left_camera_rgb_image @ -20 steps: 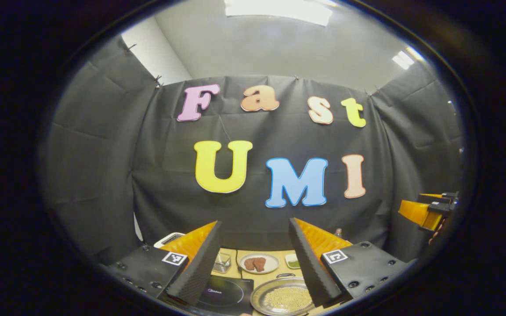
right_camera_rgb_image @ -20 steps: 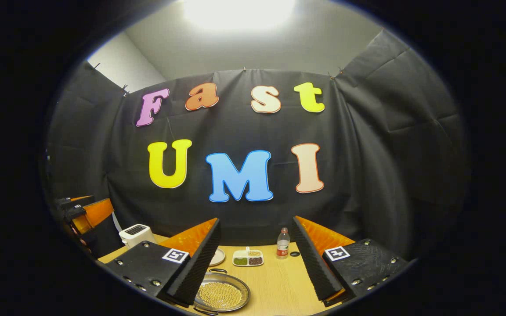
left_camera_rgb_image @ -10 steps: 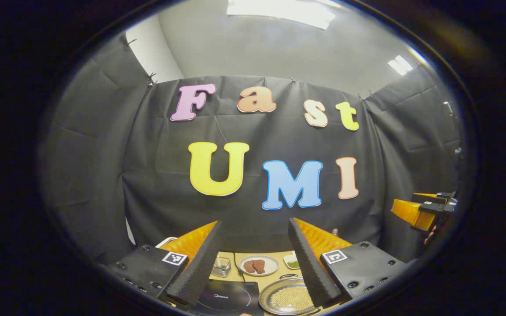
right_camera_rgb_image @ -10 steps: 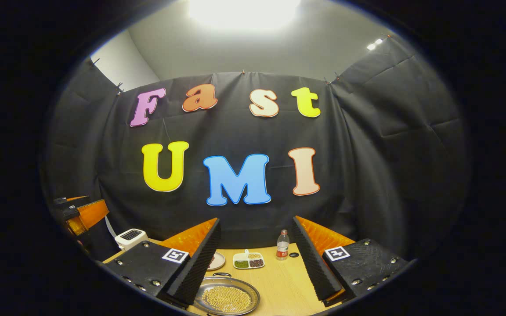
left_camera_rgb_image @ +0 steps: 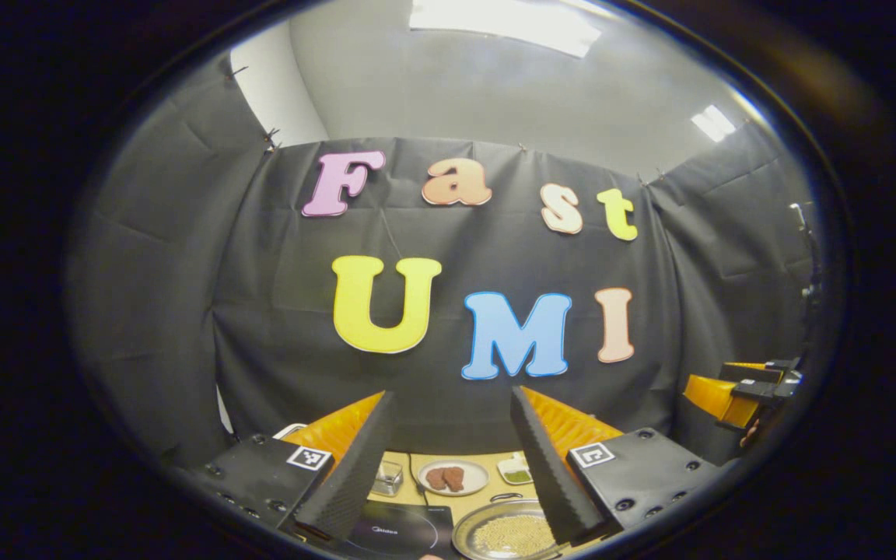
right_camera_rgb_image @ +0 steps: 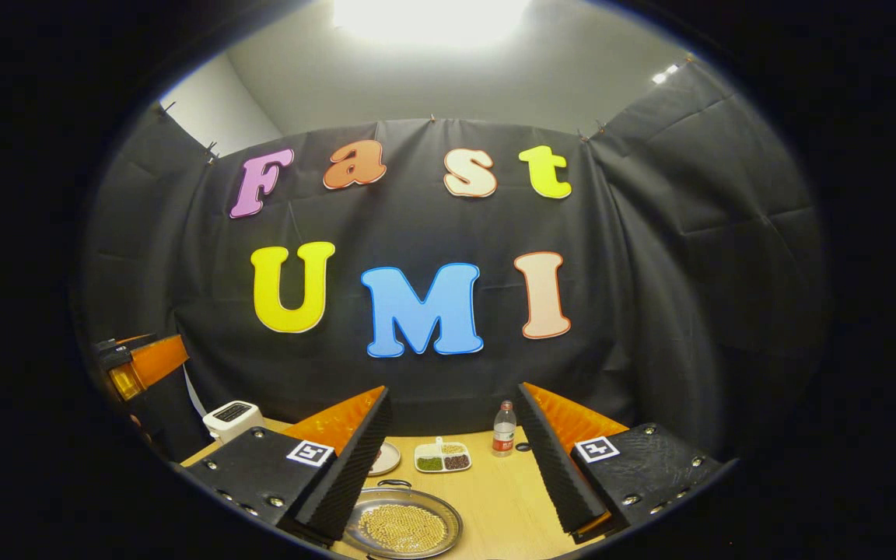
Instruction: First push the handle of the pot to place it horizontally, then grasp the pot with both hands and set it on the induction cooktop.
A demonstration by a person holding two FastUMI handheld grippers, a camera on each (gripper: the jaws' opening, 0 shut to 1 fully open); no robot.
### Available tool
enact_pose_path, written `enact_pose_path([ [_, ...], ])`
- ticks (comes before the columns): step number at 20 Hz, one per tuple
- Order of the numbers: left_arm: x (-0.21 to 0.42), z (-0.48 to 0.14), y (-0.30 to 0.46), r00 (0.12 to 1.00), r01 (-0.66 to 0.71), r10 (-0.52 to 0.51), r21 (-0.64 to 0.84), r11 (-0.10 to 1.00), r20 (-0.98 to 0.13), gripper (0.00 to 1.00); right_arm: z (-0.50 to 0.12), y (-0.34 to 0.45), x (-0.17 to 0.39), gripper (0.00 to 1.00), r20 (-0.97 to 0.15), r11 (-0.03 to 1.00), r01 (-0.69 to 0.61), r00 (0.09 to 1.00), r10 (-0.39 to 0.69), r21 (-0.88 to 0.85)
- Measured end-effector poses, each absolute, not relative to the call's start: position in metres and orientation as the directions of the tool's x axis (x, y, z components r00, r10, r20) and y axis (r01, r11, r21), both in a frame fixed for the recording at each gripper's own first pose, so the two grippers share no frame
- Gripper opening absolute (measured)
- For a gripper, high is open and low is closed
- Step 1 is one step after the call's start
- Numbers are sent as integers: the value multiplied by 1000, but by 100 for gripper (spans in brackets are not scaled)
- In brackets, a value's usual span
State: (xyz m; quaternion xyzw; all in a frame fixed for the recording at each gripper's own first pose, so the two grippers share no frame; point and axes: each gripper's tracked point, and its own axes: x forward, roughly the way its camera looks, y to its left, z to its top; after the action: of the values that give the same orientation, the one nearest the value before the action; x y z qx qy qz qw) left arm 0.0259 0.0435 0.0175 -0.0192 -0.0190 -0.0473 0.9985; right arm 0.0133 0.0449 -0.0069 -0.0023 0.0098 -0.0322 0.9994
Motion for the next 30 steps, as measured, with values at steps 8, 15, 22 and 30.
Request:
enact_pose_path([
  [8,24,0,26,993,117,-117,-26,993,10,98,-54,53,24,53,-143,1000,-1,990,-1,-15],
  [15,27,-10,27,992,123,-123,-19,992,-8,94,-123,70,17,1,-353,997,-62,932,77,54],
  [22,22,-9,46,996,89,-90,-10,996,-8,98,-217,121,-9,2,-634,968,-211,732,250,138],
  [30,3,-32,75,998,33,-35,-36,999,-50,96,-305,162,-63,2,-845,925,-298,407,345,234],
])
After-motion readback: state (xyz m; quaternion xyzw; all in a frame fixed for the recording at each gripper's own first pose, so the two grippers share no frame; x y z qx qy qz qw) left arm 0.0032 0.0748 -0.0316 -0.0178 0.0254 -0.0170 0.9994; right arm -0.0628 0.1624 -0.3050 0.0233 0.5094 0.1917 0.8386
